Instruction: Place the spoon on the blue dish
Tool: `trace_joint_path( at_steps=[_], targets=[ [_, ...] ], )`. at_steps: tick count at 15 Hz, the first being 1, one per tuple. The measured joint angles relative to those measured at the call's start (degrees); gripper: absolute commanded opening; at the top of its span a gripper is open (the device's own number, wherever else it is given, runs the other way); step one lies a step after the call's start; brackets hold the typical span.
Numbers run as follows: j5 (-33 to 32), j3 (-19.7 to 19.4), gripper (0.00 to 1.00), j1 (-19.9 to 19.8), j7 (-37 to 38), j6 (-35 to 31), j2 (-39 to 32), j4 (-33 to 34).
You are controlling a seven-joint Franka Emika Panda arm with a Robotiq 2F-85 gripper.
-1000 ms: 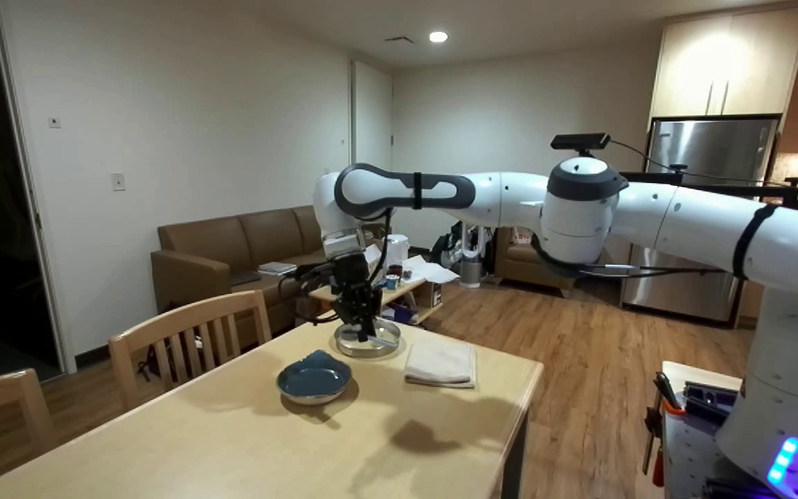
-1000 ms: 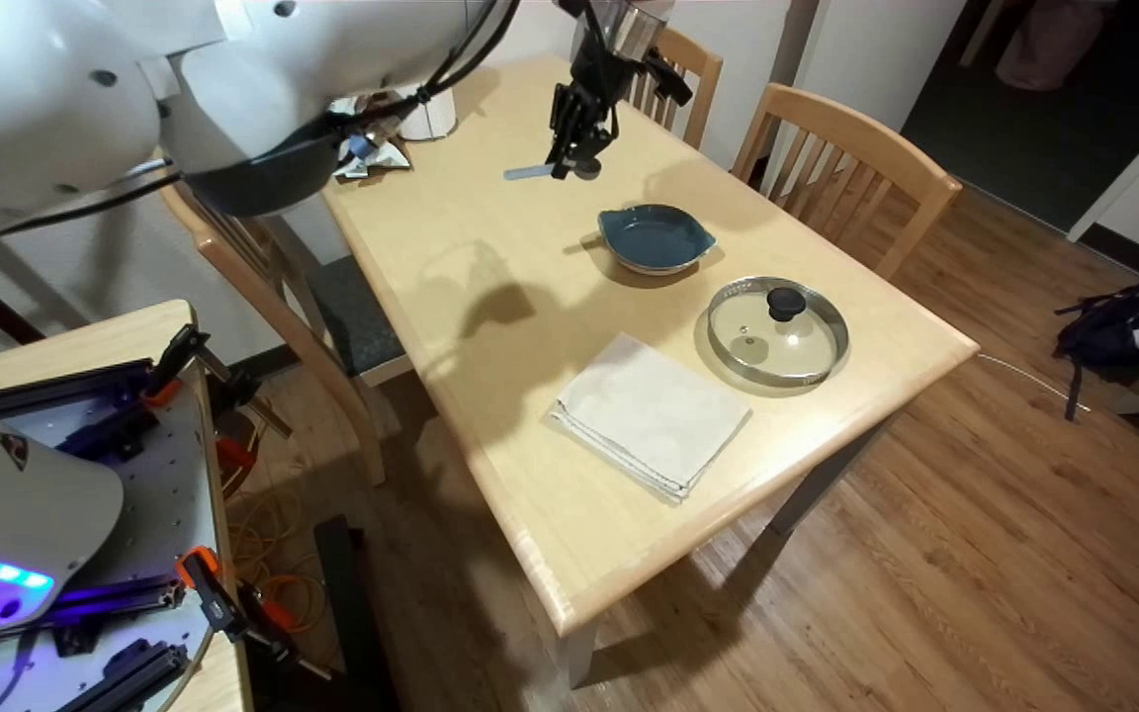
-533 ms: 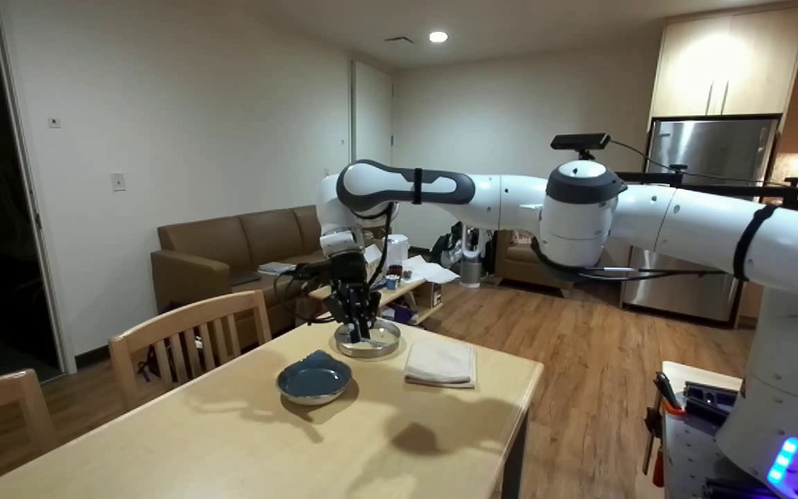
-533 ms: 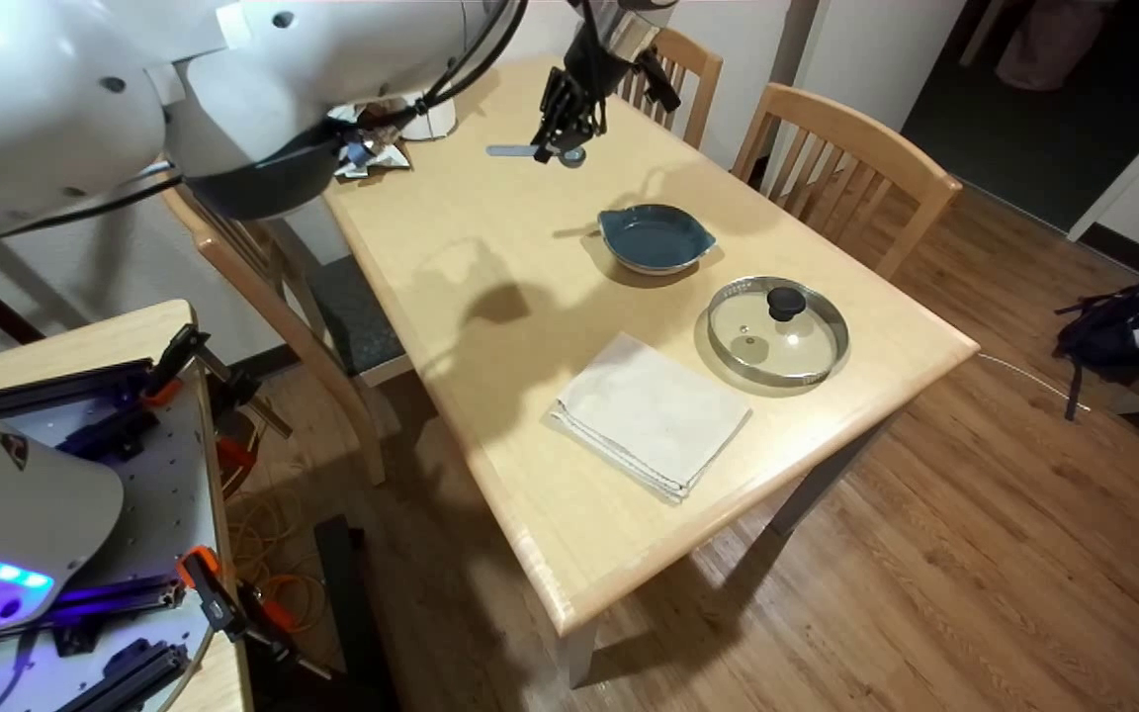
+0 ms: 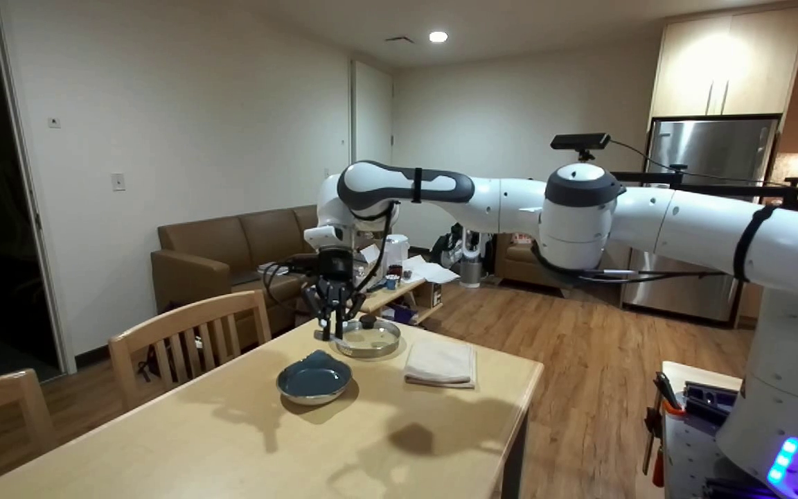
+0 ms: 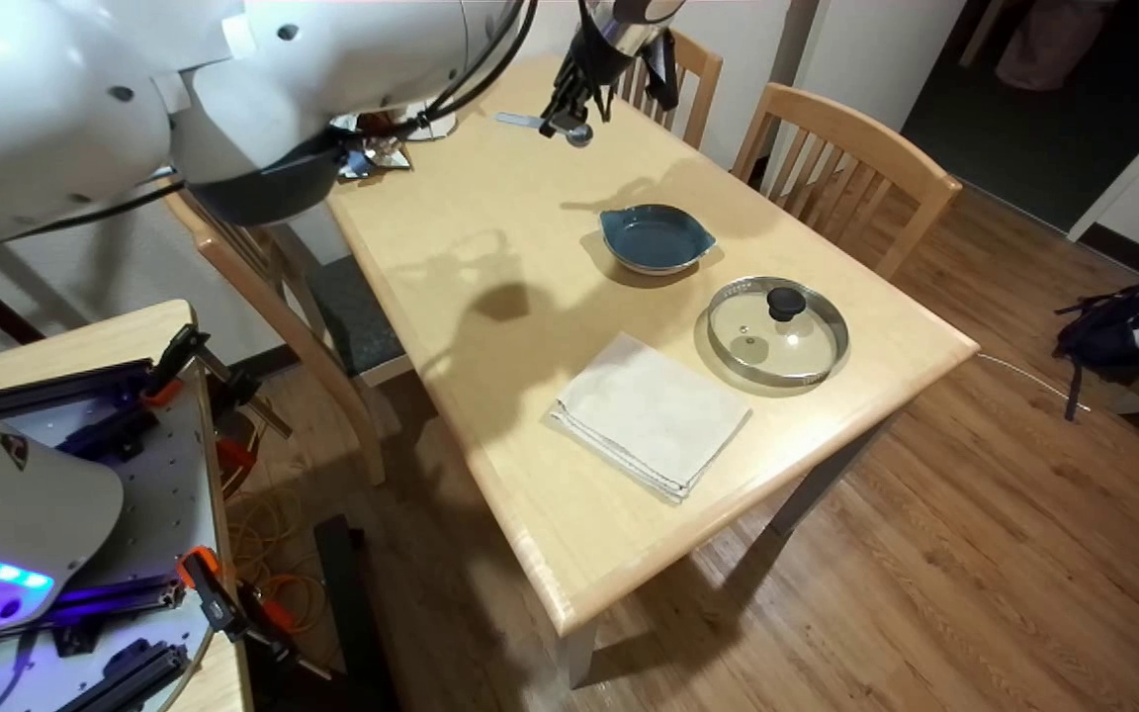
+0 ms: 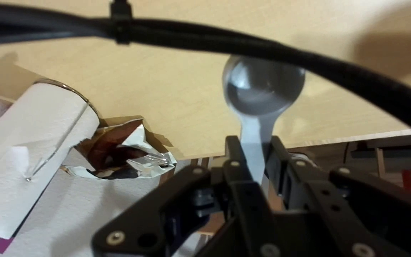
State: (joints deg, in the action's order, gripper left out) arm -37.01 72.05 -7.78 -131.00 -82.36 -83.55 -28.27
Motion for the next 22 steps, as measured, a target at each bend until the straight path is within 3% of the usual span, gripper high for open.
trace_joint_path(
  at_steps=[3, 4, 7, 8, 14, 15, 17, 22],
  targets=[
    [-0.01, -0.98, 0.05, 0.32, 1.86, -3.70, -0.14, 0.08],
    [-0.19, -1.75, 0.21, 0.57, 2.43, -4.48, -0.12, 0.29],
    [-2.09, -5.30, 0.21, -1.40, 1.40, -4.81, -0.63, 1.26],
    [-2.09, -5.44, 0.05, -2.64, 0.85, -4.81, -0.81, 1.24],
    [-1.48, -6.38, 0.05, -3.31, 0.96, -4.67, -0.87, 1.04],
    [-0.95, -6.81, 0.46, -3.33, 1.13, -4.66, -0.88, 1.02],
    [0.49, -8.64, 0.53, -3.85, 1.45, -4.68, -0.91, 1.00],
    [4.26, -11.91, 0.85, -6.46, 2.01, -4.72, -1.09, 0.96]
  ],
)
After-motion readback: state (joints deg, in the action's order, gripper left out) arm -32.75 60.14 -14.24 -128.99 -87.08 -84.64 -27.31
